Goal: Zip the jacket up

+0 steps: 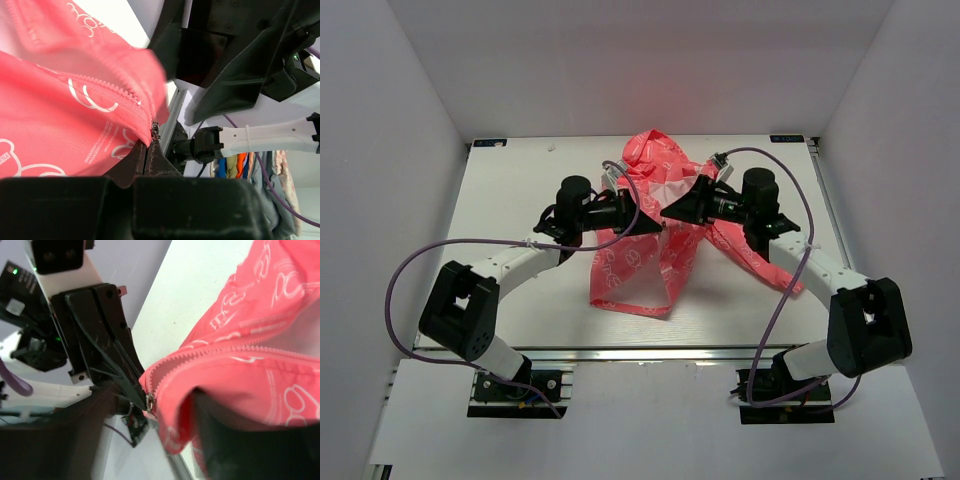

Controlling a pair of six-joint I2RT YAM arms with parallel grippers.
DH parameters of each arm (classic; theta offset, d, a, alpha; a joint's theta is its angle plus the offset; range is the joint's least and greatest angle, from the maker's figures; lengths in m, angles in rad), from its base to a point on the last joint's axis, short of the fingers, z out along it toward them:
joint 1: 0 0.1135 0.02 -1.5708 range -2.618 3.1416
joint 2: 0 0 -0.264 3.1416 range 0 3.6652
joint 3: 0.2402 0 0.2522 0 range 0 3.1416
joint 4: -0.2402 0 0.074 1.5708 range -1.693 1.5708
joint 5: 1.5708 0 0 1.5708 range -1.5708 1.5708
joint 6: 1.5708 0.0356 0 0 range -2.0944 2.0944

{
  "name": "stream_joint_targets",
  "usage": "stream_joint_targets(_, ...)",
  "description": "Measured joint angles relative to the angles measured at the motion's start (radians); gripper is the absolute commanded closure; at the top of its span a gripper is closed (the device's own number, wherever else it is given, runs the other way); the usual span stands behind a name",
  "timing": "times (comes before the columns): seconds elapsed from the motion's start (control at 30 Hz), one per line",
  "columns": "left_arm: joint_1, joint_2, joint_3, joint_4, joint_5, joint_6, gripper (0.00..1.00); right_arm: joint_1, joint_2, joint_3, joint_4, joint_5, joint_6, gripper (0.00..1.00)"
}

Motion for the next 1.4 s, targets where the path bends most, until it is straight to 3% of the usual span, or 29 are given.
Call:
stream_joint_targets(0.03, -0.002, 0.000, 0.000, 0.002, 0.002, -0.006, 1.00, 0.000, -0.005, 0.002, -0.016, 0.002, -0.009, 0.11)
stream_joint_targets(0.5, -0.005, 0.024, -0.008, 0.101, 0.002, -0.119, 1.00, -0.001, -0.265, -0.015, -0.341, 0.139, -0.209, 0.11)
stream_joint_targets(0.67, -0.005, 0.026, -0.026, 0.129, -0.002, -0.143, 1.00, -0.001, -0.322, -0.066, -0.404, 0.117, -0.241, 0.11)
stream_joint_targets(0.9, -0.005, 0.047, -0.069, 0.209, -0.003, -0.190, 1.00, 0.021, -0.332, -0.140, -0.361, 0.060, -0.232, 0.11)
stream_joint_targets(1.17, -0.006, 0.050, -0.085, 0.243, -0.016, -0.212, 1.00, 0.079, -0.220, -0.142, -0.211, 0.050, -0.182, 0.11)
stream_joint_targets(1.4, -0.013, 0.050, -0.087, 0.256, -0.026, -0.215, 1.00, 0.099, -0.132, -0.139, -0.134, 0.067, -0.141, 0.20)
